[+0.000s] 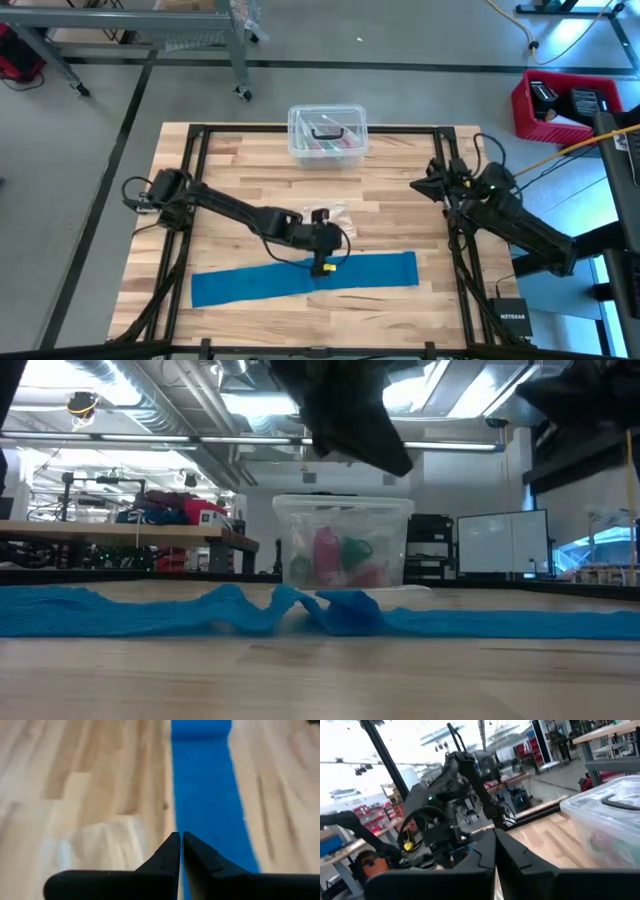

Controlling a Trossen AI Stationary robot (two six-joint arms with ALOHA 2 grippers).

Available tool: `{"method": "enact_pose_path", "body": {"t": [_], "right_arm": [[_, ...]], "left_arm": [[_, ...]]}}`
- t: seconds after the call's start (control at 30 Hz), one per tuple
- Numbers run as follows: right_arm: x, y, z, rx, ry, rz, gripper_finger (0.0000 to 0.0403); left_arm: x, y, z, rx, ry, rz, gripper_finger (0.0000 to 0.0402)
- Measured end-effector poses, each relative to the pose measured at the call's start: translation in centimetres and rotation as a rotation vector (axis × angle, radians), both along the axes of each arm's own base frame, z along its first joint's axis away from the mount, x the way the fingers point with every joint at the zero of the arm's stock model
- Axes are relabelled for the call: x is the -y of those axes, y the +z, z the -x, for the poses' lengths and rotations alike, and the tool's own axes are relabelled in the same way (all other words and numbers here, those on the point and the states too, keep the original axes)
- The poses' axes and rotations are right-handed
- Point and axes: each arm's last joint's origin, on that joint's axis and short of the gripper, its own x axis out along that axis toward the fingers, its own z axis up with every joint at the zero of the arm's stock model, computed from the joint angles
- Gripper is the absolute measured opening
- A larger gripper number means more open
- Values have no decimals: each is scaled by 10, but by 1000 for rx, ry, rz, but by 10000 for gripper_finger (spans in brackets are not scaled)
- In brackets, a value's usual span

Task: Roll bandage
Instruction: Roll the blue bandage

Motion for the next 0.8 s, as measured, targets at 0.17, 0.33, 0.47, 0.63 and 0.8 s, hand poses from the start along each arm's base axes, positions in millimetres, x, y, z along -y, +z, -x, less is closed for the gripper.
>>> {"method": "enact_pose_path", "body": {"t": [0.17,0.33,0.47,0.63,0.8], "right_arm": [[-1,14,1,-145,28,-47,4],[-8,31,6,-218,141,-112,6],[-13,36,10,-274,238,-194,4],[-17,41,15,-286,279,-272,3],[-16,41,8,-304,273,-267,3]], "left_arm": [[-22,1,-10,49,-30,-89,13],[-38,2,-26,172,-132,-82,13],[-47,1,-37,269,-174,-106,13],[-51,-3,-44,329,-194,-159,13],[-50,-8,-45,313,-209,-176,13]]}}
